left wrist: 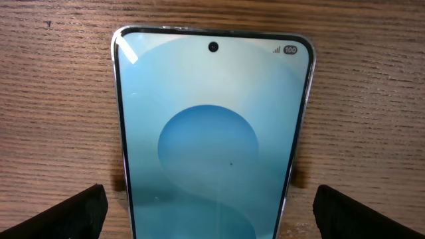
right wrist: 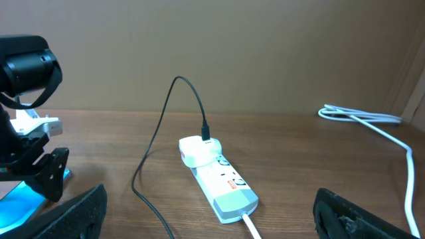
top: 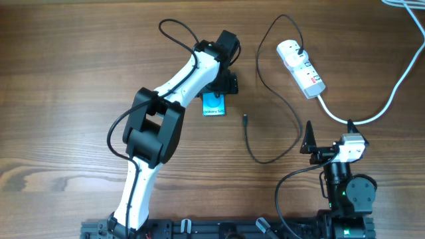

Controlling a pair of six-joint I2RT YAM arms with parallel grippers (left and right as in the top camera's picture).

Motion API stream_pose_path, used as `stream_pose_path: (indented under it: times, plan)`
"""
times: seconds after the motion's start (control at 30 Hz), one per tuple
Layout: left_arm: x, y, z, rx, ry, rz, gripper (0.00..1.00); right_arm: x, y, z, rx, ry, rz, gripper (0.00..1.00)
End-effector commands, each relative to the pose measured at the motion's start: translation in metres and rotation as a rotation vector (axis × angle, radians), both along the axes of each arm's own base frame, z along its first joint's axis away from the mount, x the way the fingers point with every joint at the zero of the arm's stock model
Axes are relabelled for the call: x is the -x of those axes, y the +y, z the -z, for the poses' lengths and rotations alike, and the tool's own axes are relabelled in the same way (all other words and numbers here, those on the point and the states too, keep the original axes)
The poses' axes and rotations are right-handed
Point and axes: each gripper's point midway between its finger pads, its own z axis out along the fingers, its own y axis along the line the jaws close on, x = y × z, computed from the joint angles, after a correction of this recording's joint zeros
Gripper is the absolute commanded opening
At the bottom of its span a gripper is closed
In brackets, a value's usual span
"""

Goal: Plug charger to phone and switch on socket

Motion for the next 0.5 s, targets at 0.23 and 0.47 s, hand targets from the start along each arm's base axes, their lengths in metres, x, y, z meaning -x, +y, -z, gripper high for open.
stream_pose_path:
  times: [0.23, 0.47]
  plan:
    - [0.008, 0.011, 0.023, -0.032, 0.035, 0.002, 1.0, 0.0, -0.002, -0.001, 0.005, -0.007, 0.007, 1.0]
    - [0.017, 0.016, 0.045, -0.036, 0.044, 0.002, 1.0, 0.0, -0.002, -0.001, 0.005, -0.007, 0.007, 1.0]
